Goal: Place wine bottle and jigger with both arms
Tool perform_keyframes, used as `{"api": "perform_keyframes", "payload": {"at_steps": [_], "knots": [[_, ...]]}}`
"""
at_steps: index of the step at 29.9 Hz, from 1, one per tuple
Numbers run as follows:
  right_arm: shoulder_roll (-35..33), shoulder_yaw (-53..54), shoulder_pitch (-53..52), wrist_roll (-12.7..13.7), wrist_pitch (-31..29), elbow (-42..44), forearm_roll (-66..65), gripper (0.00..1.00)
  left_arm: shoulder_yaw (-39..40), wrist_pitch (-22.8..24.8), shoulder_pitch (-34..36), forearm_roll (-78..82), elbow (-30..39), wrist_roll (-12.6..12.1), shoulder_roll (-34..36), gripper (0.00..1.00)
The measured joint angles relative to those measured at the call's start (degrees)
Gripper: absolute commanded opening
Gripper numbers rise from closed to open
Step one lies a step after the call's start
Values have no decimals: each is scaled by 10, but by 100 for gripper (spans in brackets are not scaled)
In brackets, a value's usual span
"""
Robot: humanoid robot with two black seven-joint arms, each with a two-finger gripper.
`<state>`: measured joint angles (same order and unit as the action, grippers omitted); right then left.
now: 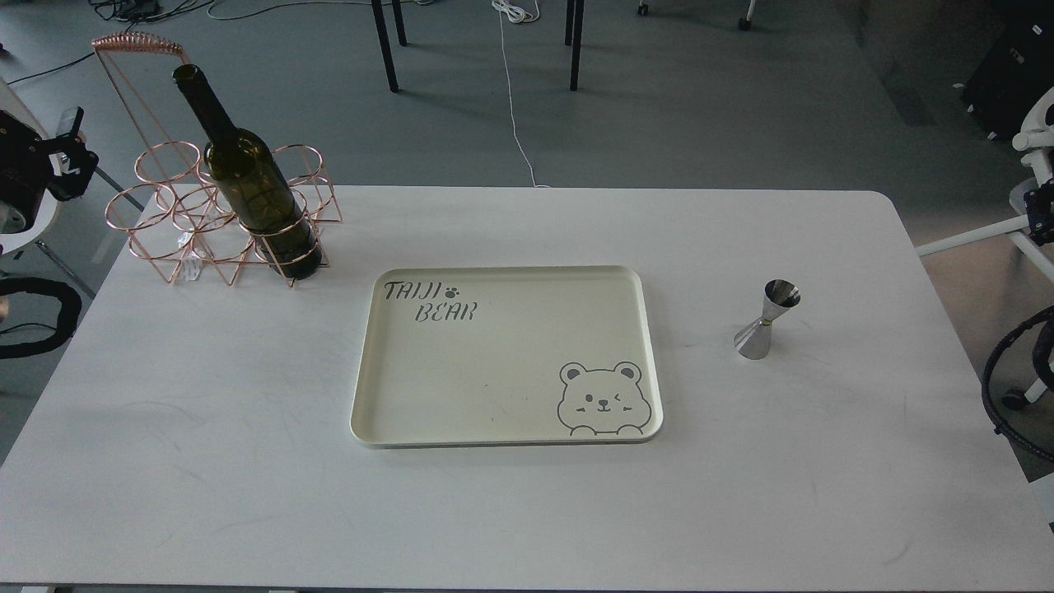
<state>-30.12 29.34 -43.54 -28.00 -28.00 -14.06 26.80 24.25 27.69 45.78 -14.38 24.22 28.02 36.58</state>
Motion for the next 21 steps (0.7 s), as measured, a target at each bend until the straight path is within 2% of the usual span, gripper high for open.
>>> {"api": "perform_keyframes", "payload": {"at_steps": [8,21], "knots": [[50,1,16,14,0,0,-1,99,29,3,-48,-5,-2,0,-12,99],[56,0,31,14,0,-1,-1,99,74,3,-64,-7,0,0,-21,99]]}}
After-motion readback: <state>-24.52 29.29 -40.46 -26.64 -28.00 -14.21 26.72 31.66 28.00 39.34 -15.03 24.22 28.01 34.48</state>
